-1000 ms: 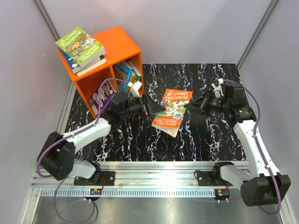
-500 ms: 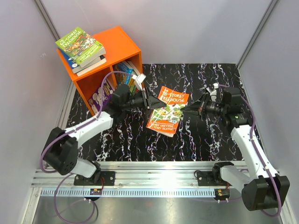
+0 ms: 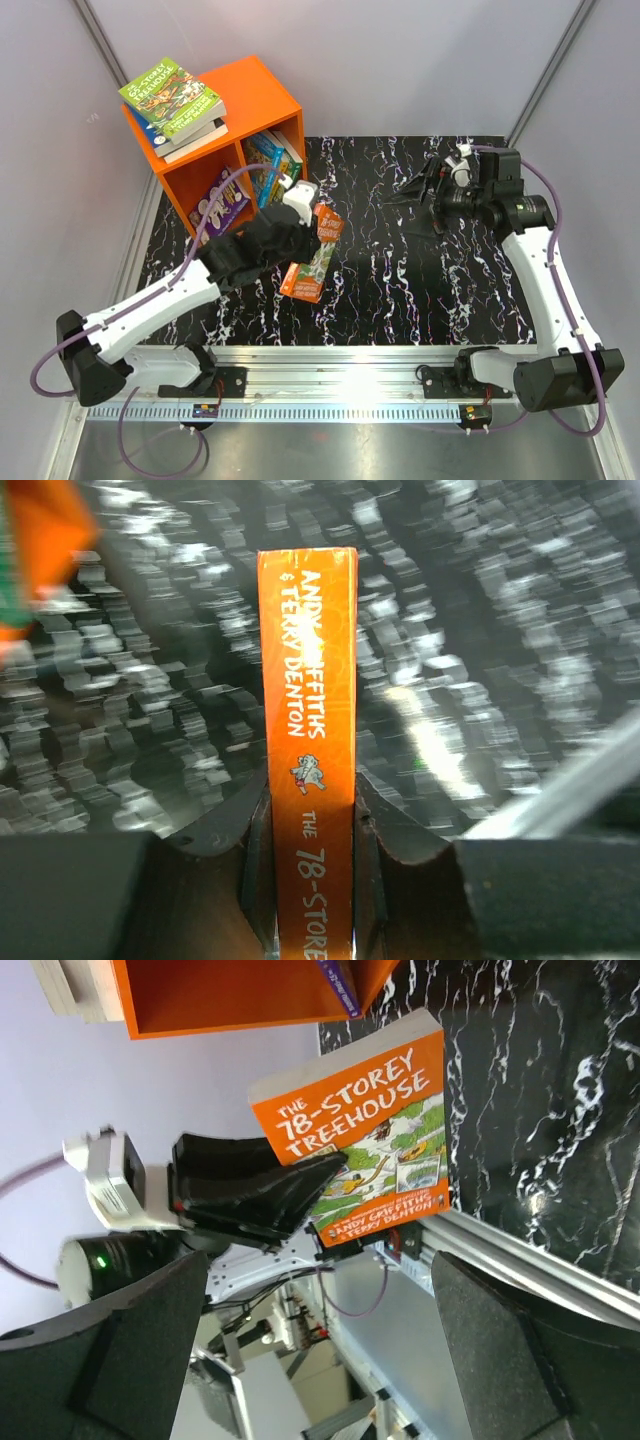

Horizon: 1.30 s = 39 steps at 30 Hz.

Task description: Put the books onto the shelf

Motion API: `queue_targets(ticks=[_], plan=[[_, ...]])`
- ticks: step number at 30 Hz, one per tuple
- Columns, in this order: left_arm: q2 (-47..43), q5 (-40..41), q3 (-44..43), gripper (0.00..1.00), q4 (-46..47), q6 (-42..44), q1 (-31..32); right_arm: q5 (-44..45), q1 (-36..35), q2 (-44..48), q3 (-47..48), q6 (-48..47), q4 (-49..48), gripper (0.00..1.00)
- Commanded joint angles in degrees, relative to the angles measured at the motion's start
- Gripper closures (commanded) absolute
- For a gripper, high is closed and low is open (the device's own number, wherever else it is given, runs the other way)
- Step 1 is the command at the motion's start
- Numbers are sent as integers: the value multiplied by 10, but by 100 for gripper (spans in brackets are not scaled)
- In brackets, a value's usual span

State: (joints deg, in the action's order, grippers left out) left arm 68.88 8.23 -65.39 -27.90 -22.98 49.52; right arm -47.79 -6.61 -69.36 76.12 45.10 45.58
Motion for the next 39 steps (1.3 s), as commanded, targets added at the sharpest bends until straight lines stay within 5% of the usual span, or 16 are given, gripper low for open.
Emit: queue_targets(ticks=[1, 6, 14, 24, 25, 28, 29, 30, 32, 35, 36, 37, 39], plan=[[-32, 185, -9, 100, -5, 79, 51, -40, -20, -19, 17, 52, -4, 0], [-52, 277, 3, 100, 41, 123, 131, -26, -82, -43, 12, 92, -3, 0], [-66, 352, 30, 100, 114, 222, 251, 1, -208, -74, -33, 198, -132, 0], [-60, 440, 42, 100, 125, 241, 334, 1, -234, -107, -11, 204, -154, 2], [-59, 448, 42, 100, 129, 243, 339, 0, -237, -106, -11, 204, -154, 7], [-46, 491, 40, 100, 127, 258, 350, -4, -239, -104, -20, 207, -159, 55], [-41, 499, 37, 100, 121, 259, 350, -4, -239, -100, -23, 207, -159, 85], [-31, 520, 32, 100, 112, 260, 352, -3, -239, -99, -25, 209, -158, 95], [-25, 542, 29, 97, 99, 250, 354, -2, -239, -97, -30, 208, -160, 100], [-30, 579, 4, 62, 24, 135, 353, -2, -239, -101, -25, 206, -164, 100], [-35, 582, -3, 21, -37, 100, 353, -1, -239, -104, -20, 206, -168, 100], [-43, 576, -8, 2, -67, 68, 354, -1, -239, -111, -10, 199, -173, 100], [-78, 542, -11, 1, -121, -2, 353, -5, -241, -136, 6, 192, -189, 100]])
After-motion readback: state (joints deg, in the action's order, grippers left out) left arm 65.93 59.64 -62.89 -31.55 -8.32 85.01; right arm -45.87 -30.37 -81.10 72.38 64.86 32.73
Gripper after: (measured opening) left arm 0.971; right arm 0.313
